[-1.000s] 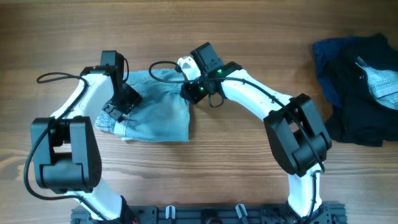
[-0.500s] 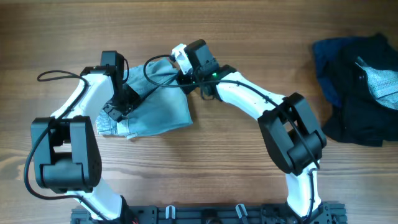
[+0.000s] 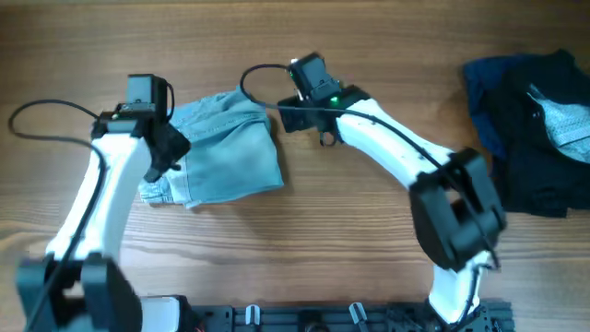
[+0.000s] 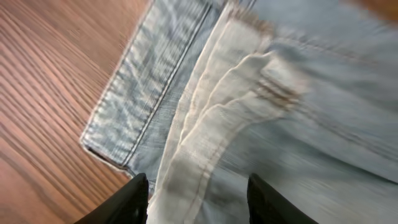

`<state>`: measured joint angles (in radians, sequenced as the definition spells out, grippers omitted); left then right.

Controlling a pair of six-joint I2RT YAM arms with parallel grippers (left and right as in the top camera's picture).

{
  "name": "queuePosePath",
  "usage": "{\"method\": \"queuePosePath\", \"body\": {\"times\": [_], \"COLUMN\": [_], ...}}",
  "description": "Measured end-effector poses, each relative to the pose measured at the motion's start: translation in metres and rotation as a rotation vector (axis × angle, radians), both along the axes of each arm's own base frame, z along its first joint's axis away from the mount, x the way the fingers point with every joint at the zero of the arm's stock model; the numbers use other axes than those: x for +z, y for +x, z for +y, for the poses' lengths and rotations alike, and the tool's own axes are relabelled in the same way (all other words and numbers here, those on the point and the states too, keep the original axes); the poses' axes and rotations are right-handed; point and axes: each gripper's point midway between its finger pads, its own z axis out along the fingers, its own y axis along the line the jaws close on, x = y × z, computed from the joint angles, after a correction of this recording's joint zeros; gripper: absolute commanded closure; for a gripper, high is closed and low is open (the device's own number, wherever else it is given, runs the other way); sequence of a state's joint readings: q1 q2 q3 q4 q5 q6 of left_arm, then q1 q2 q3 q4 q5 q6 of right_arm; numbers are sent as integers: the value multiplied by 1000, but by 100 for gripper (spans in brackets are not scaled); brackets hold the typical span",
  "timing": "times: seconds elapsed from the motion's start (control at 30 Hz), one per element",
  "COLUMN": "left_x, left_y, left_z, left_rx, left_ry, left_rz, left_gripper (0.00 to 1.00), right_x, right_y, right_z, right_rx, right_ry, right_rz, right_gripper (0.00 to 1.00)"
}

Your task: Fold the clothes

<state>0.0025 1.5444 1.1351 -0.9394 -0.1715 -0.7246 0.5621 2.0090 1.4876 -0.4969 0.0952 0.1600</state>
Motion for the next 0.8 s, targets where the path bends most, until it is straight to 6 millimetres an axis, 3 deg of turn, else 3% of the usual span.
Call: {"method": "queuePosePath", "body": {"times": [0.07, 0.13, 0.17, 0.23, 0.33, 0.6, 0.7, 0.8], "left_x": [16, 20, 20, 14, -9, -56, -78, -80], "left_y": [2, 11, 16, 22, 23, 32, 29, 32], "left_z": [-2, -17, -31, -60, -77, -92, -94, -86], "left_rx": [2, -19, -50, -113, -134, -128, -118, -91], "left_ry": [-12, -79, -124, -193, -252, -345, -361, -375], "left_rz": [-60, -108, -122, -122, -55, 35, 90, 86], "left_gripper": [58, 70, 73, 83, 96, 96, 96, 96], "right_x": [26, 43, 44, 45, 52, 61, 48, 29], "right_y": [-18, -34, -38, -44, -50, -77, -90, -106], "right_z": [18, 35, 39, 45, 52, 80, 89, 106], "right_rx": [69, 135, 143, 131, 139, 271, 304, 354], "right_ry": [121, 225, 254, 317, 428, 644, 682, 719], "right_rz": [47, 96, 118, 167, 237, 392, 484, 575], "right_gripper": [51, 85, 92, 96, 96, 96, 96, 96]}}
